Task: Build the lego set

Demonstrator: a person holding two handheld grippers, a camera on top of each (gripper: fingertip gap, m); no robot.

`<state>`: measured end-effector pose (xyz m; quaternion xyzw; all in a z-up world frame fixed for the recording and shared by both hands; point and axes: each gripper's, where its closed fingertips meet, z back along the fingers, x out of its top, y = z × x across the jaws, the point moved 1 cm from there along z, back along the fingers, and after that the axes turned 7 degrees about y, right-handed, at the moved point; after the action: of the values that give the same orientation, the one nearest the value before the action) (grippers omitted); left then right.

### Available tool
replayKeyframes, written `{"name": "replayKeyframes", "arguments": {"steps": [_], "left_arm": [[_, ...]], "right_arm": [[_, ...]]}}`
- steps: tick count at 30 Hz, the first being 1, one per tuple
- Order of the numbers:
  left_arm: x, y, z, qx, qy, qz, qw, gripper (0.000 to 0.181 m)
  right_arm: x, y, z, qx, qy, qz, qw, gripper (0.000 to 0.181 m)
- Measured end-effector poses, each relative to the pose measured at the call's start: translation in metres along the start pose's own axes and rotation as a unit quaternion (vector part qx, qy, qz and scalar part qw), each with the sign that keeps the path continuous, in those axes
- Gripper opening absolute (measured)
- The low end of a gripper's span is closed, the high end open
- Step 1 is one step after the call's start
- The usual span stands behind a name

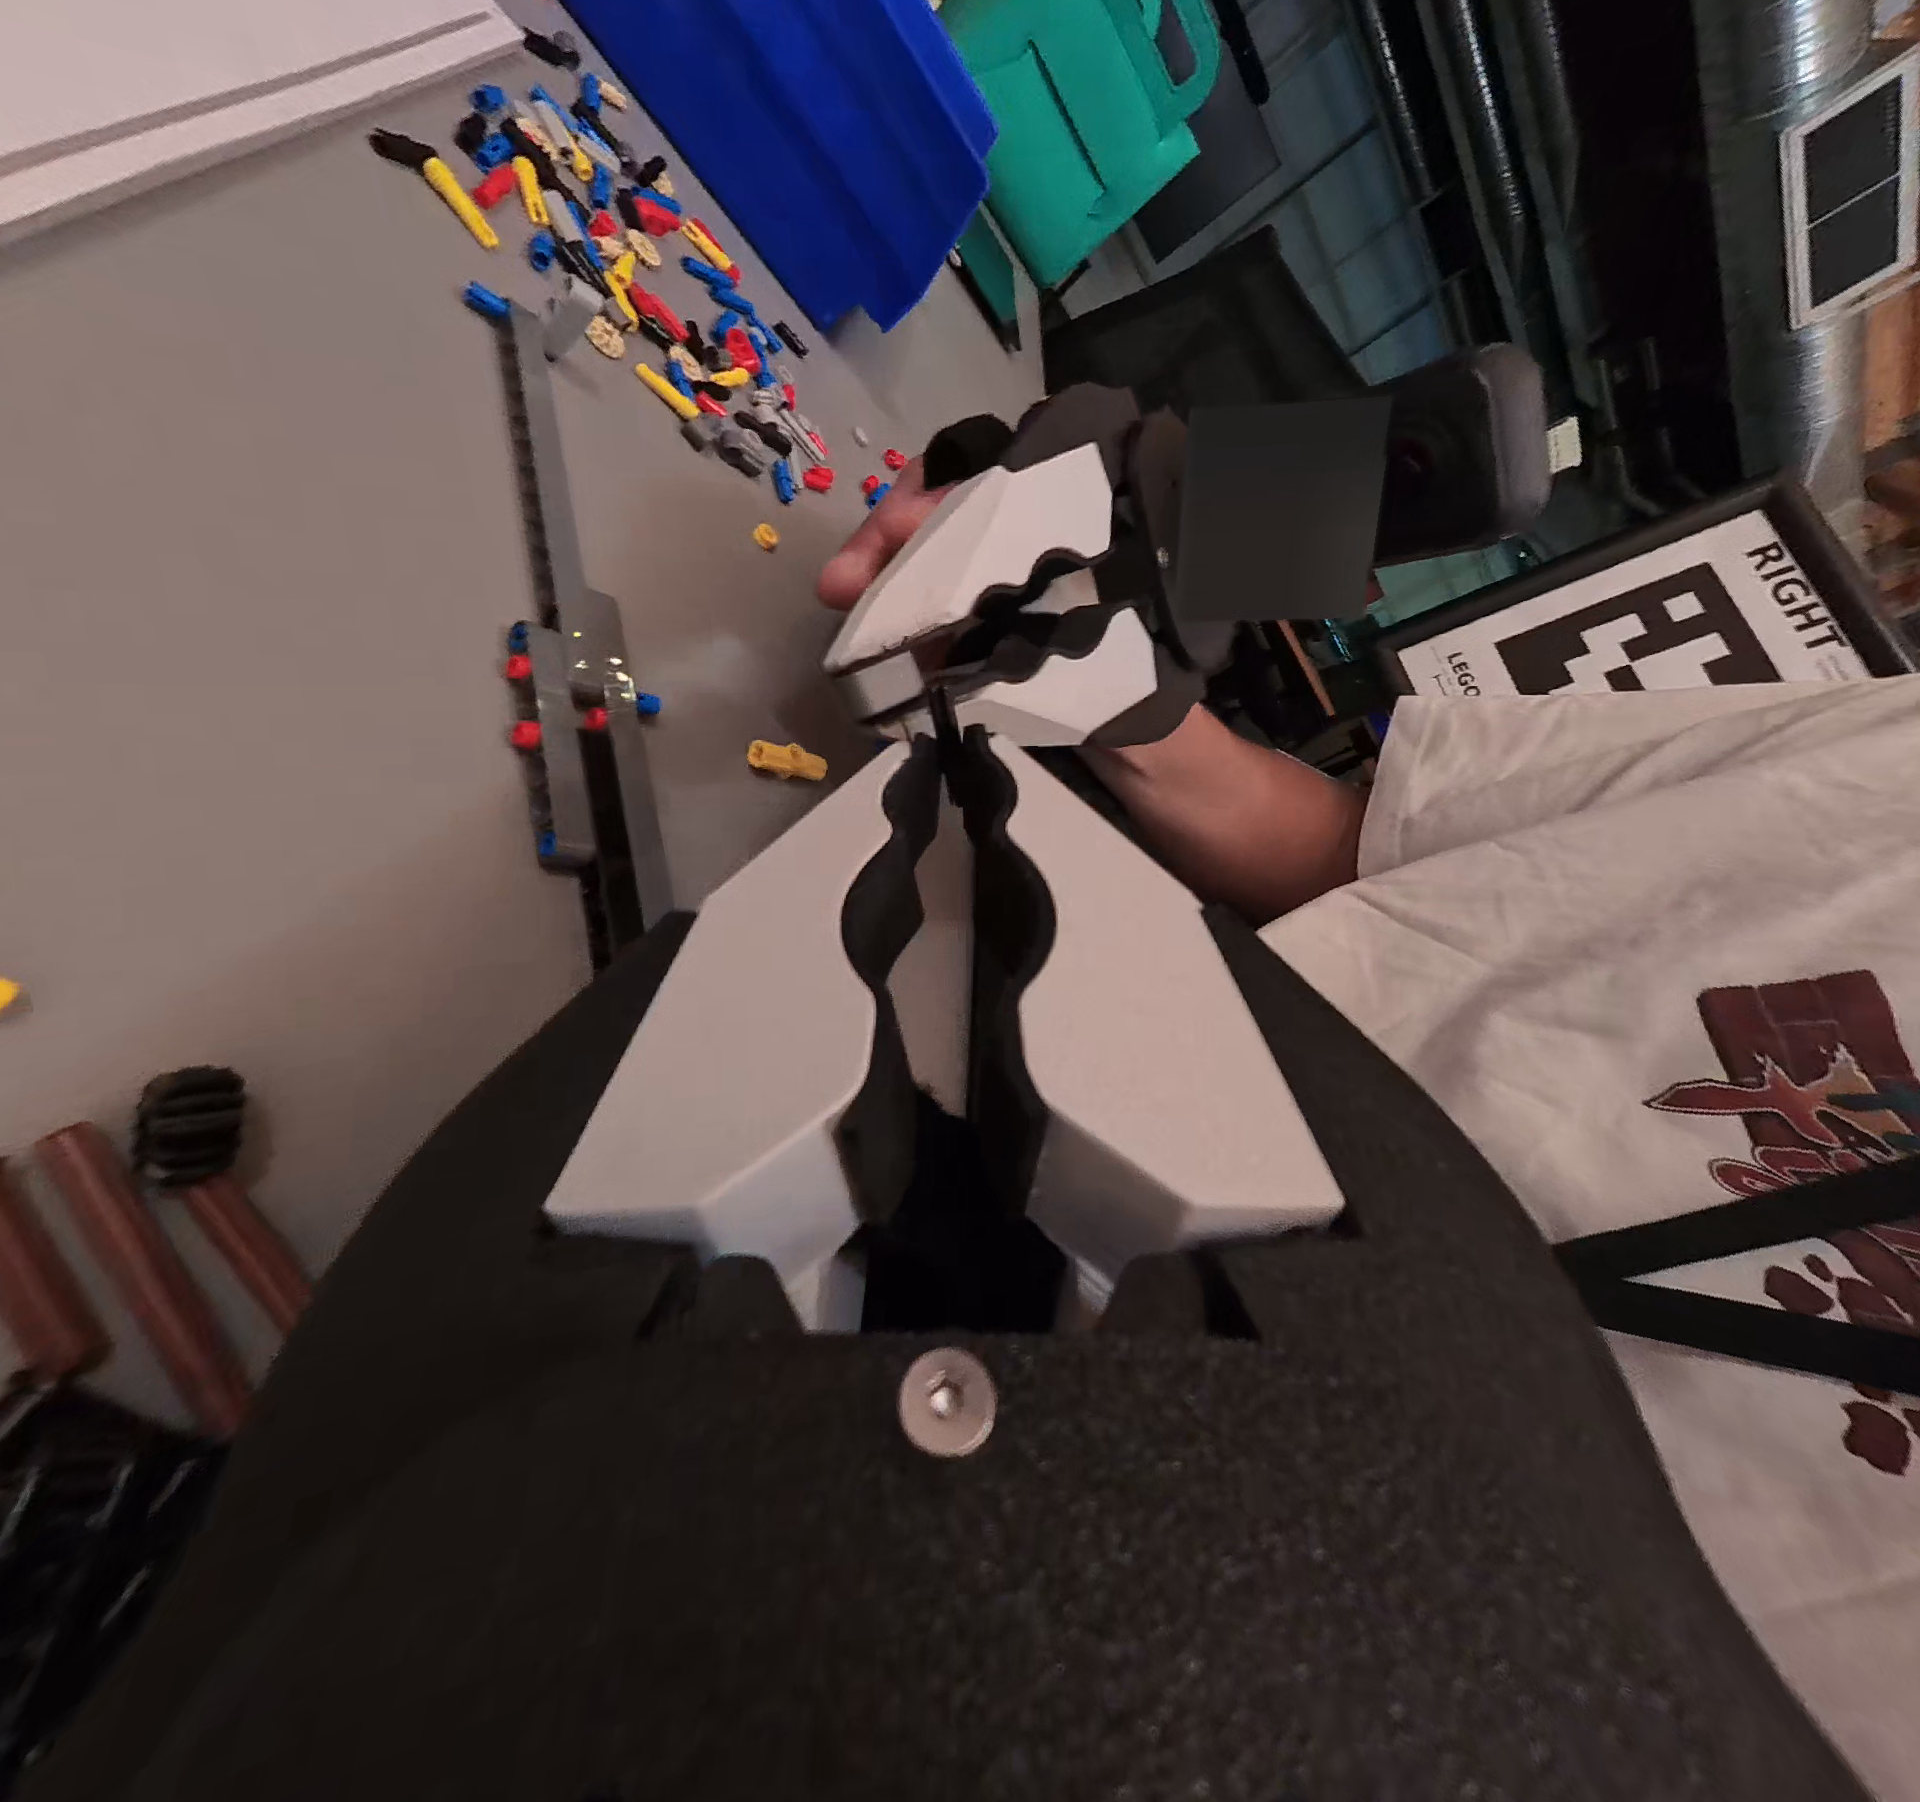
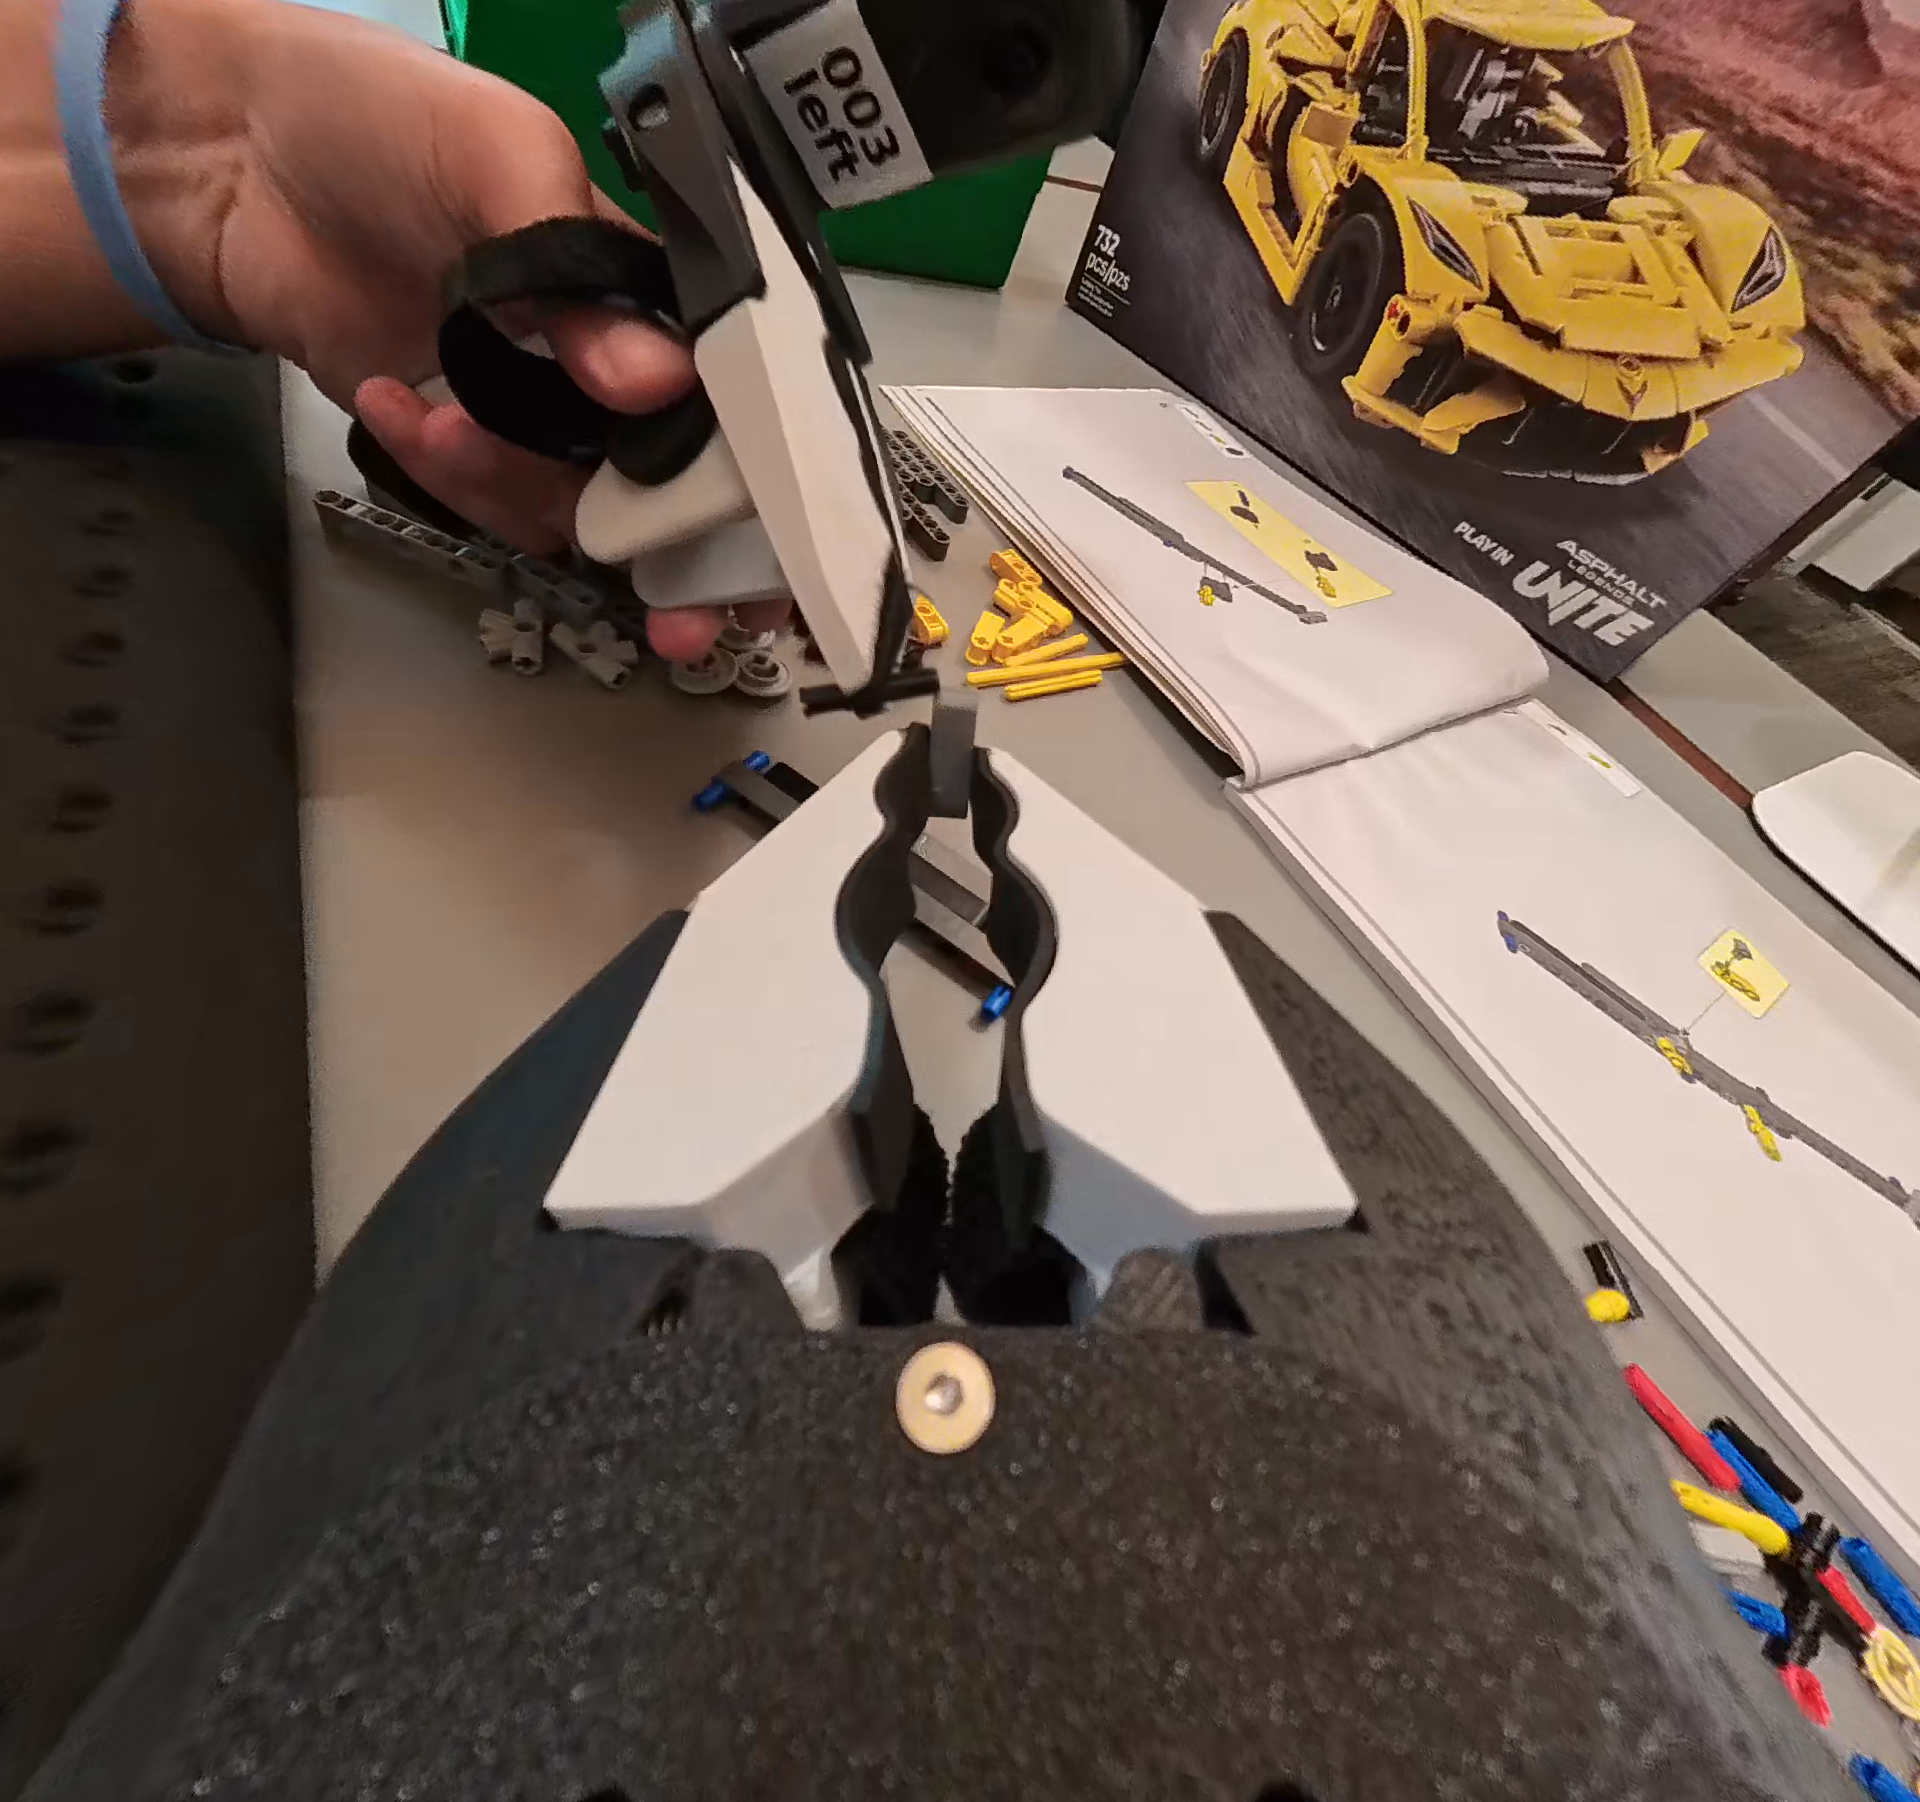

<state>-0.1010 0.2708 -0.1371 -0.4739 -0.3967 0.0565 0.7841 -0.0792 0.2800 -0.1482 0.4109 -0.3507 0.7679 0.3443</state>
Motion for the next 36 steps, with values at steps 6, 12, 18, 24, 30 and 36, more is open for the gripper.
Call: {"name": "replayKeyframes", "arguments": {"steps": [6,12,18,24,30,36], "left_arm": [[0.001,-0.004,0.002,-0.033,-0.010,0.025,0.999,0.002],[0.003,-0.017,0.001,-0.088,-0.019,0.033,0.995,0.002],[0.003,-0.018,0.002,-0.096,-0.022,0.036,0.994,0.002],[0.002,-0.020,0.001,-0.110,-0.018,0.040,0.993,0.002],[0.002,-0.026,0.001,-0.129,-0.018,0.038,0.991,0.002],[0.000,-0.028,0.001,-0.138,-0.014,0.041,0.989,0.002]], "right_arm": [[0.004,-0.001,0.002,-0.004,-0.012,0.000,1.000,0.007],[0.016,0.002,0.009,0.019,-0.052,-0.021,0.998,0.007],[0.019,0.002,0.013,0.025,-0.066,-0.029,0.997,0.007],[0.020,0.004,0.013,0.025,-0.067,-0.018,0.997,0.008],[0.025,0.007,0.017,0.033,-0.083,-0.015,0.996,0.007],[0.026,0.008,0.018,0.010,-0.082,0.031,0.996,0.007]]}}
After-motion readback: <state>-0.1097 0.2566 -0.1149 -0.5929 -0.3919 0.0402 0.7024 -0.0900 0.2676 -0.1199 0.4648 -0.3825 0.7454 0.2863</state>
